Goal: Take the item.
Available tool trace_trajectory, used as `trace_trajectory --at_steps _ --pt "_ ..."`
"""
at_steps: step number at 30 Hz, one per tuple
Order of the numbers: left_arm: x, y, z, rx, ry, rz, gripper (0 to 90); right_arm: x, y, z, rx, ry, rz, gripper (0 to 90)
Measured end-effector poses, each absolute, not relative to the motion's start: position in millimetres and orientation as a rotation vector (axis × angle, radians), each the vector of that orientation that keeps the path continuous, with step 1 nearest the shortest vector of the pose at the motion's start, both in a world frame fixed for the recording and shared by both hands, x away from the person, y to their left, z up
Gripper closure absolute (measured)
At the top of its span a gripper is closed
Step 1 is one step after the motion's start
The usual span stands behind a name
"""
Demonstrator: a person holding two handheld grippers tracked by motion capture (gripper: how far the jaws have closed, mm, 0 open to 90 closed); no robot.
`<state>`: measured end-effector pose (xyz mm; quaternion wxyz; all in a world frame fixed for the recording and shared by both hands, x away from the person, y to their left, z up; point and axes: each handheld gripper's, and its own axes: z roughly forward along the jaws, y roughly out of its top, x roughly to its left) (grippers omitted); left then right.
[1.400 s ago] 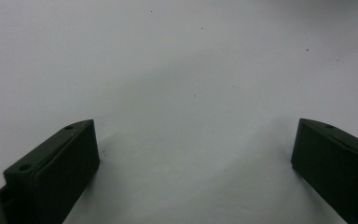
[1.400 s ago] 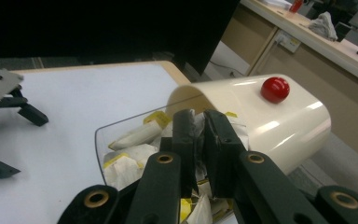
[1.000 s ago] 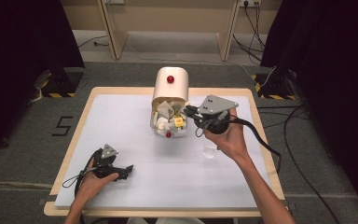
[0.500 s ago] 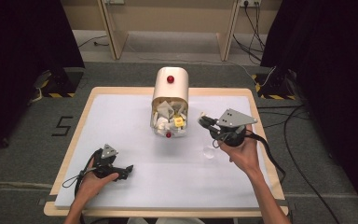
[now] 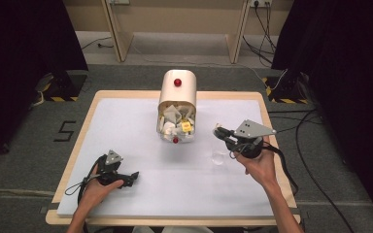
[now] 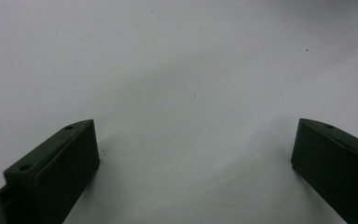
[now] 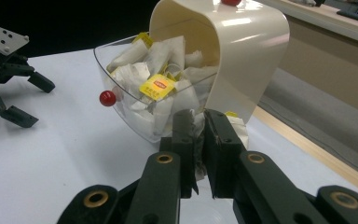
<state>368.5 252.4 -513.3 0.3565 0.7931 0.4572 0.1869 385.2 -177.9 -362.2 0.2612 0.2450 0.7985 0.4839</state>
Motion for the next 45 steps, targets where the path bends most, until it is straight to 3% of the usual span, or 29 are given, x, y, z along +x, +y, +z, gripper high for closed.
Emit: trace_trajectory --at_steps 45 --pt "368.5 252.6 -513.1 2.049 1.182 0.480 0.0 396.7 -192.4 -414.2 0.793 2.232 1.252 83.3"
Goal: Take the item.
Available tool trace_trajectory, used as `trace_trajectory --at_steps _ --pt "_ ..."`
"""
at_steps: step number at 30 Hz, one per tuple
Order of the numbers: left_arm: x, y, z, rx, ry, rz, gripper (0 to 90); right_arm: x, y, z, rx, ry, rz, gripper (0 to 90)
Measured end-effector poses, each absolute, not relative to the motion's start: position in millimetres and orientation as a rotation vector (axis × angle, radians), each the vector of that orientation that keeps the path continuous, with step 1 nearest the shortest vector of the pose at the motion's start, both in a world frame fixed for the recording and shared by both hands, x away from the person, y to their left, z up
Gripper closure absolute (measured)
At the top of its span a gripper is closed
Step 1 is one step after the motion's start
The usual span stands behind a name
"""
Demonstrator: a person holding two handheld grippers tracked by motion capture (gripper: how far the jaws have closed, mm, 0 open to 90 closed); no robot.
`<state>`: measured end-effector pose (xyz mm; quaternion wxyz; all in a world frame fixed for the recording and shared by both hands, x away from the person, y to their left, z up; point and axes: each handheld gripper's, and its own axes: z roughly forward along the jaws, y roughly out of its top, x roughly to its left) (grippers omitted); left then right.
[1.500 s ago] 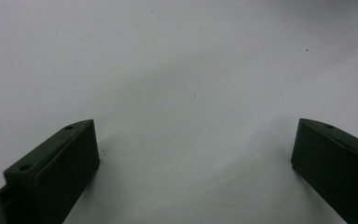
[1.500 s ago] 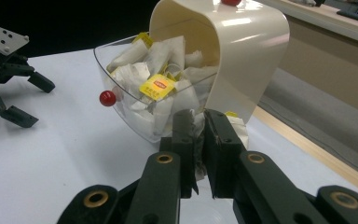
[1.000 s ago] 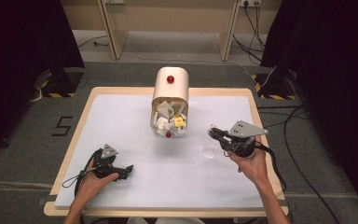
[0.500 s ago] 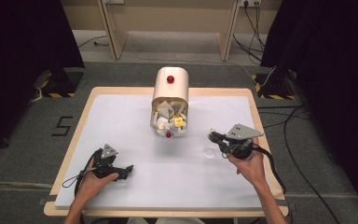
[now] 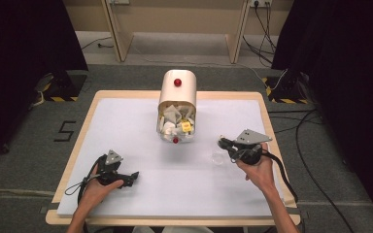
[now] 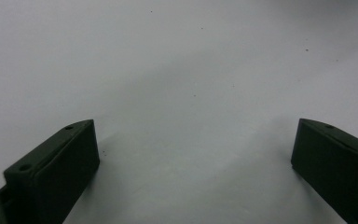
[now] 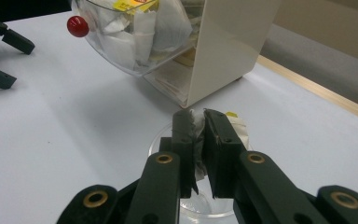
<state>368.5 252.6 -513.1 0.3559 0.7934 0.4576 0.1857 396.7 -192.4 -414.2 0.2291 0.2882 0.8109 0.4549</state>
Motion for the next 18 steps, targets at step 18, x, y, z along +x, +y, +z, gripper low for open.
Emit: trace_trajectory --at_steps 18 --pt "368.5 252.5 -513.1 2.049 1.182 0.480 0.0 406.6 -189.9 -430.3 0.811 2.269 1.209 80.2"
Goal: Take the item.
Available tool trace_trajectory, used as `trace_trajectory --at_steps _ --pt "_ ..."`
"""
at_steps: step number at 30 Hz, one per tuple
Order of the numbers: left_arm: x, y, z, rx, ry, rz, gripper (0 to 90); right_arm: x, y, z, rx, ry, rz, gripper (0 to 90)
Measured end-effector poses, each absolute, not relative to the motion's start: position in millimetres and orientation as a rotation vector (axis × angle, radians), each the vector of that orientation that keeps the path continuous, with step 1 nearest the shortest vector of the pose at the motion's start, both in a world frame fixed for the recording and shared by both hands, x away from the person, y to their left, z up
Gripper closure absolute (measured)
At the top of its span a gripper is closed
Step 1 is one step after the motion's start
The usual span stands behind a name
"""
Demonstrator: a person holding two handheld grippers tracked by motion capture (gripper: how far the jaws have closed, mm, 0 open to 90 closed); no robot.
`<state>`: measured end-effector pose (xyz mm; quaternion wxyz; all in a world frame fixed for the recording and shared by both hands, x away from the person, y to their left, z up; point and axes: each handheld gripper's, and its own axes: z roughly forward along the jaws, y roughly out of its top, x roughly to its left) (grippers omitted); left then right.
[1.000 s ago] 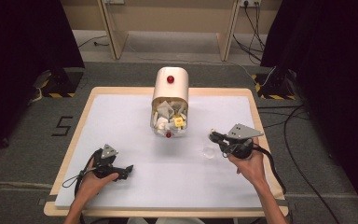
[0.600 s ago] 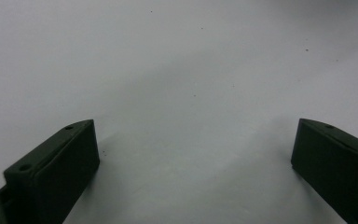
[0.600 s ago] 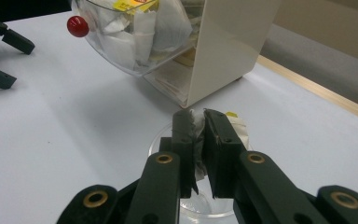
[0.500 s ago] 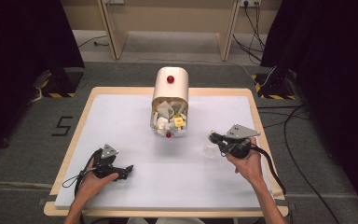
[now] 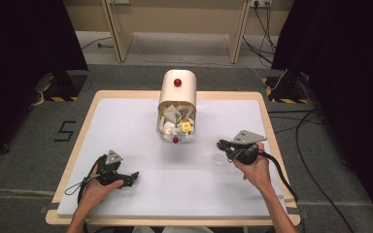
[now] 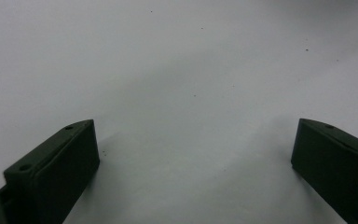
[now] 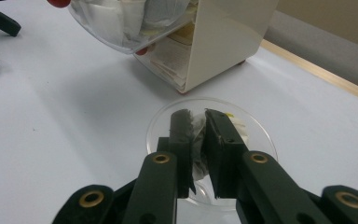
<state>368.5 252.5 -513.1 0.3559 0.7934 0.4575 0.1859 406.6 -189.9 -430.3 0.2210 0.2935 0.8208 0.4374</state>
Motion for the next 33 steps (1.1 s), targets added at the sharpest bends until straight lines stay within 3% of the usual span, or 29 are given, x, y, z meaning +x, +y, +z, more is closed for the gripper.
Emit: trace_trajectory --at_steps 3,4,13,18,23,33 --pt "368.5 252.5 -513.1 2.050 1.182 0.480 0.0 406.9 -189.9 -429.7 0.813 2.262 1.218 75.0" --pt "368.5 252.5 -513.1 2.050 1.182 0.480 0.0 406.9 -190.5 -428.5 0.818 2.250 1.231 69.4" --pt "368.5 252.4 -513.2 2.048 1.182 0.482 0.0 404.2 -194.5 -419.3 0.836 2.204 1.275 54.8" --pt "368.4 252.4 -513.2 2.048 1.182 0.482 0.0 404.5 -195.0 -418.4 0.879 2.191 1.265 39.3" --pt "368.4 252.4 -513.2 2.048 1.182 0.482 0.0 404.8 -195.5 -417.6 0.914 2.180 1.259 29.8" --pt "368.4 252.4 -513.2 2.048 1.182 0.481 0.0 404.0 -198.5 -416.9 0.953 2.173 1.243 20.4"
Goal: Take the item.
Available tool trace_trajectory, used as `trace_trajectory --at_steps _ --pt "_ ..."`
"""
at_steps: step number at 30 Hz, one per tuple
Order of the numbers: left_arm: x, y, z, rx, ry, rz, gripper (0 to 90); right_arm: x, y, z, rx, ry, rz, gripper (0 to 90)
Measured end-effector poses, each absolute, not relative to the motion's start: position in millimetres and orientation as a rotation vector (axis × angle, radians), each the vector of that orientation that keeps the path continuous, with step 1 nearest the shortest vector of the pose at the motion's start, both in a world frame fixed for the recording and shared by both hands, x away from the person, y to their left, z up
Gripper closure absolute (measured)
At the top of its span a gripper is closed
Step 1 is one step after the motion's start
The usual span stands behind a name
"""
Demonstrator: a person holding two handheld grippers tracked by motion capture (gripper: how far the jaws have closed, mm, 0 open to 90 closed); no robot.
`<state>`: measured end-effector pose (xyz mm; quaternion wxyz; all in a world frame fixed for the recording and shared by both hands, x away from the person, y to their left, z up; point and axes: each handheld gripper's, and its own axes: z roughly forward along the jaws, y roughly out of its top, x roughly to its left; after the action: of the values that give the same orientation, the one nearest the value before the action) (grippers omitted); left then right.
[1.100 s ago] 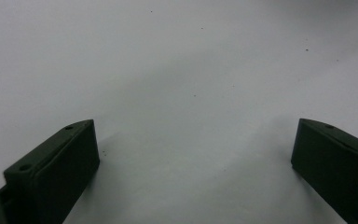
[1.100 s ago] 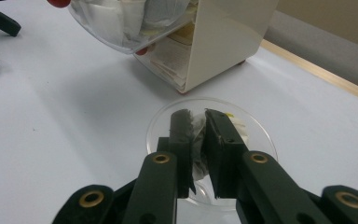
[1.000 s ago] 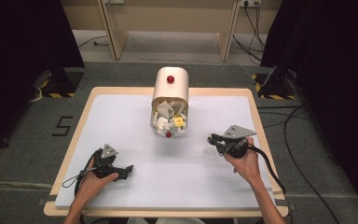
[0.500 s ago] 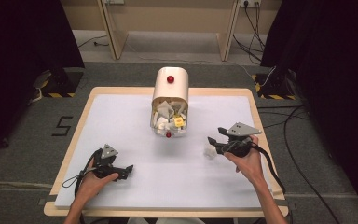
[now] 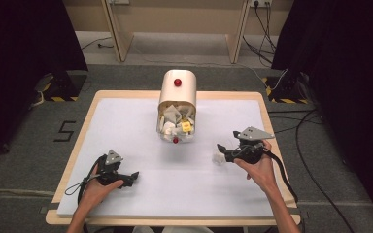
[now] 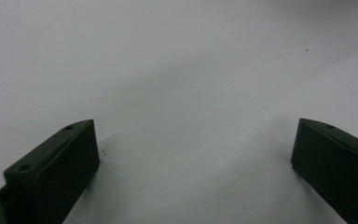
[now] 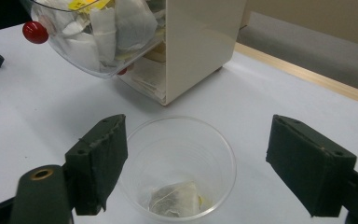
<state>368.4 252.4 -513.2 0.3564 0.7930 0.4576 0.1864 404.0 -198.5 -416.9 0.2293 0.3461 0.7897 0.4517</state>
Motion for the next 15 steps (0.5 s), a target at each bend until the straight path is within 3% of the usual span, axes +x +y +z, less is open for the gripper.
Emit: trace_trajectory --at_steps 15 --pt "368.4 252.4 -513.2 2.047 1.182 0.482 0.0 391.3 -212.2 -415.5 0.998 2.137 1.259 18.7"
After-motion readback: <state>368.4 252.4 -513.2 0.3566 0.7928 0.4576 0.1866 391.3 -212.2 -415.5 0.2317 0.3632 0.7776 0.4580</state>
